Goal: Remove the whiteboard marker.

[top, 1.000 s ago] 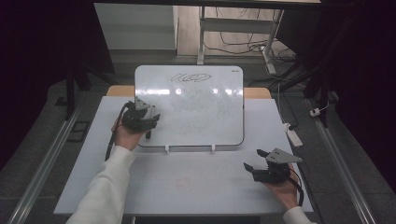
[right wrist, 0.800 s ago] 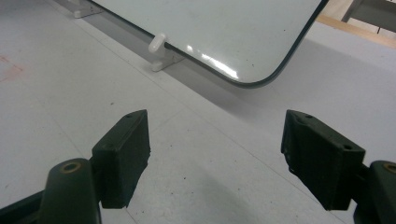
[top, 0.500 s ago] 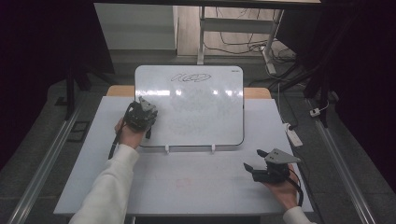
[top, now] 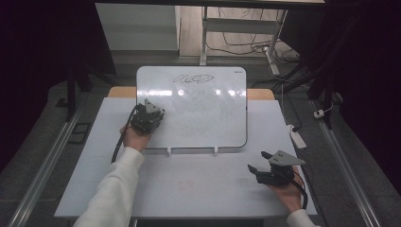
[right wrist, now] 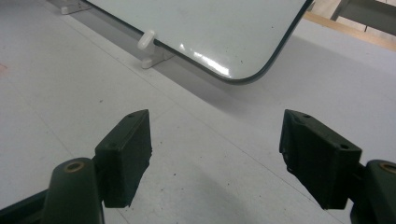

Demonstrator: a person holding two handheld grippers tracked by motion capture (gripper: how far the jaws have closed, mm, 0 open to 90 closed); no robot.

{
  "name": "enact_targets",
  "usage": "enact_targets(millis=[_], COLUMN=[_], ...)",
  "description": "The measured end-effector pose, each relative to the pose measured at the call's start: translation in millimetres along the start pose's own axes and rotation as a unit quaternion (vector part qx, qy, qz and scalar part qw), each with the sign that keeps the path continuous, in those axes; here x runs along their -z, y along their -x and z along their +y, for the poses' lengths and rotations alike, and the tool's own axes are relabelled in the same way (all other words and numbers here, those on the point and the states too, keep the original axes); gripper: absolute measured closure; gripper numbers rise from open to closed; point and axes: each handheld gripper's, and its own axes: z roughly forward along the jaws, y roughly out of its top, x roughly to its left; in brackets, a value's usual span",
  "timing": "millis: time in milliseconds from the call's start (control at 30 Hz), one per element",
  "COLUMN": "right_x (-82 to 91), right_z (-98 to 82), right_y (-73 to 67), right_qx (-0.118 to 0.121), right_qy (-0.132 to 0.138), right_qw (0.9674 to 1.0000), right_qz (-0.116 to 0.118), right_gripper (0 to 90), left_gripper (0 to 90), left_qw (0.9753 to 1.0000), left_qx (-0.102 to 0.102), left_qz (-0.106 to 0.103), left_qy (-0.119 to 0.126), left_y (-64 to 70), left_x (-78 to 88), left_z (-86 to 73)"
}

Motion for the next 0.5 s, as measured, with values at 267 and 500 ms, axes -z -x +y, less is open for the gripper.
enact_targets(millis=[267,500], right_x=[3.7,2.5], right_z=[-1.7,-3.0], right_y=[3.1,3.3], right_qx=[-0.009,-0.017], right_qy=[0.021,0.025], right_qw=[0.9997,0.9995], right_qz=[0.002,0.007], right_gripper=[26.7,27.3], left_gripper=[82.0,82.0], left_qw=[0.9983,0.9926], left_qx=[0.007,0.003], left_qz=[-0.036,-0.073], left_qy=[0.045,0.097], left_y=[-3.1,7.4], left_x=[29.7,62.5], left_z=[-9.9,-24.2])
